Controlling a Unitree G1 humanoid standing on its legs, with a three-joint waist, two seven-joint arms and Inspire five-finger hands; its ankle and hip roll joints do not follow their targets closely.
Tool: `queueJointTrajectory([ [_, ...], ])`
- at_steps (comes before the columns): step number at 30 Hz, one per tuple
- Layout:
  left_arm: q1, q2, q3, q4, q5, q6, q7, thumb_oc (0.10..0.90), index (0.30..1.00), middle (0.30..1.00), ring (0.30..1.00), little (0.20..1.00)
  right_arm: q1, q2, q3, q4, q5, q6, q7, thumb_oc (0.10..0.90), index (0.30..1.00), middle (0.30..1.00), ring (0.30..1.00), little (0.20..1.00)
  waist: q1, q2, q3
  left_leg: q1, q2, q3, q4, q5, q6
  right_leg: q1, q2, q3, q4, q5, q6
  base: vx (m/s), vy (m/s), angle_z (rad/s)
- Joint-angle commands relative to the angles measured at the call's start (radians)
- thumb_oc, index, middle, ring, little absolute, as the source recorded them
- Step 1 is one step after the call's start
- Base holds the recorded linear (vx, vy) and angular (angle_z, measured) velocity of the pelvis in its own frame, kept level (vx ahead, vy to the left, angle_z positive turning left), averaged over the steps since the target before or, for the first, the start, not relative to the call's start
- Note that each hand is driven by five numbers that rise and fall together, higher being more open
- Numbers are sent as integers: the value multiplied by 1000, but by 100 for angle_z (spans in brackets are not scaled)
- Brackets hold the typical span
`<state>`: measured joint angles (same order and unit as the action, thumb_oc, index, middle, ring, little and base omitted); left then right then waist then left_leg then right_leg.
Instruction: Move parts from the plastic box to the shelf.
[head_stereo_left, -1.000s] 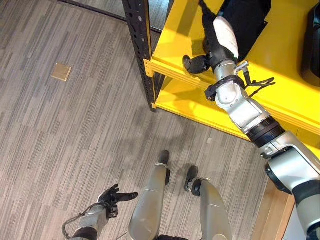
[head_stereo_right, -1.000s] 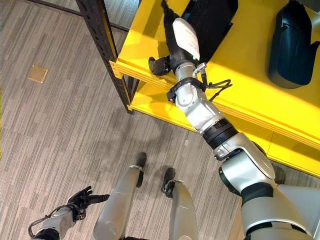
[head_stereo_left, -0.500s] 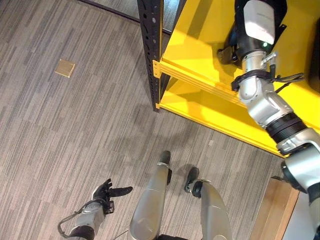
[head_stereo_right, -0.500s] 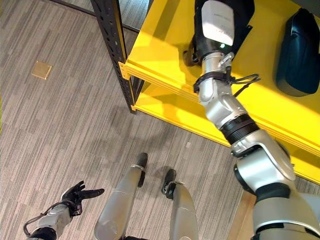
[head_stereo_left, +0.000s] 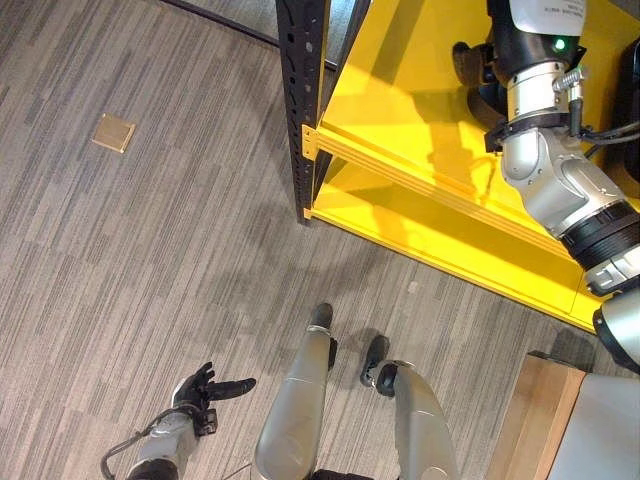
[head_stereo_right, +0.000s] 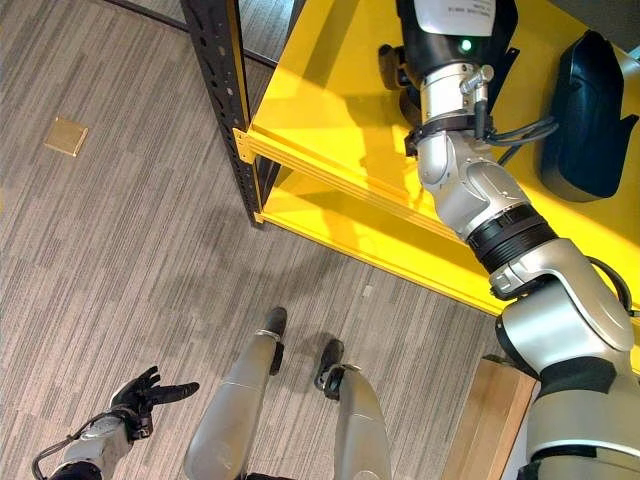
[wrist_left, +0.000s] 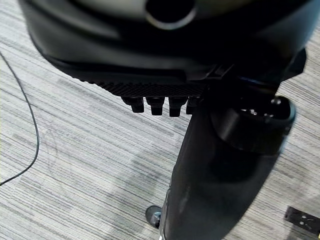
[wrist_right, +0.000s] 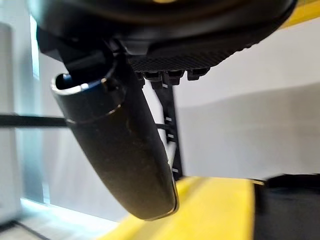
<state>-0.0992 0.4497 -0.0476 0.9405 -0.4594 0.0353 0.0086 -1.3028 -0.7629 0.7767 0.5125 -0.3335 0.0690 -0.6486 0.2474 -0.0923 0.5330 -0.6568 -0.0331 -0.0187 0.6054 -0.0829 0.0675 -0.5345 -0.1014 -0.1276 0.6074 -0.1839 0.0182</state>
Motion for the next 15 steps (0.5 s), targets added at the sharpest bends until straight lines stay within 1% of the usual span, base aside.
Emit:
queueJointTrajectory([
  [1,86,11,22,31,38,-27,-14,900,1000,1000,1000,1000,-66,-37,-98,-111,-78,-62,-15,900,1000,1000,1000,1000,15,15,-30,74,-6,-37,21,-192,29,70,13,-24,-27,-13,-6,-7,10,-5],
  [4,90,2,21,29,54,-22,-24,900,1000,1000,1000,1000,-43,-9,-100,-154,-86,-58,11,900,1000,1000,1000,1000,14,21,-27,73,-5,-31,26,-192,28,70,9,-24,-38,-6,-5,-14,18,-3],
  [6,93,-9,22,37,52,-40,-36,900,1000,1000,1000,1000,-23,28,-105,-181,-81,-71,16,900,1000,1000,1000,1000,9,29,-22,74,-5,-25,31,-196,29,64,7,-18,-37,-4,-5,-30,51,-6],
  [8,89,-18,19,41,53,-42,-38,900,1000,1000,1000,1000,-10,57,-110,-205,-97,-77,10,900,1000,1000,1000,1000,4,35,-19,77,-6,-19,30,-197,32,61,7,-13,-36,-5,-6,-32,64,-3],
  [9,88,-26,14,47,55,-64,-21,900,1000,1000,1000,1000,1,74,-121,-219,-88,-82,-8,900,1000,1000,1000,1000,1,40,-17,79,-6,-17,29,-196,32,59,6,-9,-32,-7,-8,-28,67,-3],
  [10,89,-28,13,50,52,-72,-16,900,1000,1000,1000,1000,6,79,-127,-223,-87,-89,-18,900,1000,1000,1000,1000,0,42,-16,80,-7,-17,28,-195,32,60,6,-7,-32,-7,-9,-13,38,-3],
  [14,89,-27,13,50,52,-73,-16,900,1000,1000,1000,1000,7,79,-128,-223,-87,-89,-18,900,1000,1000,1000,1000,0,42,-16,81,-7,-17,28,-195,32,60,6,-7,-32,-8,-9,-23,30,-6],
  [15,81,-45,13,59,33,-101,7,900,1000,1000,1000,1000,42,119,-184,-283,-65,-128,-26,900,1000,1000,1000,1000,-16,51,-17,79,-9,-9,4,-159,31,50,5,-3,-43,11,-16,-89,168,-3],
])
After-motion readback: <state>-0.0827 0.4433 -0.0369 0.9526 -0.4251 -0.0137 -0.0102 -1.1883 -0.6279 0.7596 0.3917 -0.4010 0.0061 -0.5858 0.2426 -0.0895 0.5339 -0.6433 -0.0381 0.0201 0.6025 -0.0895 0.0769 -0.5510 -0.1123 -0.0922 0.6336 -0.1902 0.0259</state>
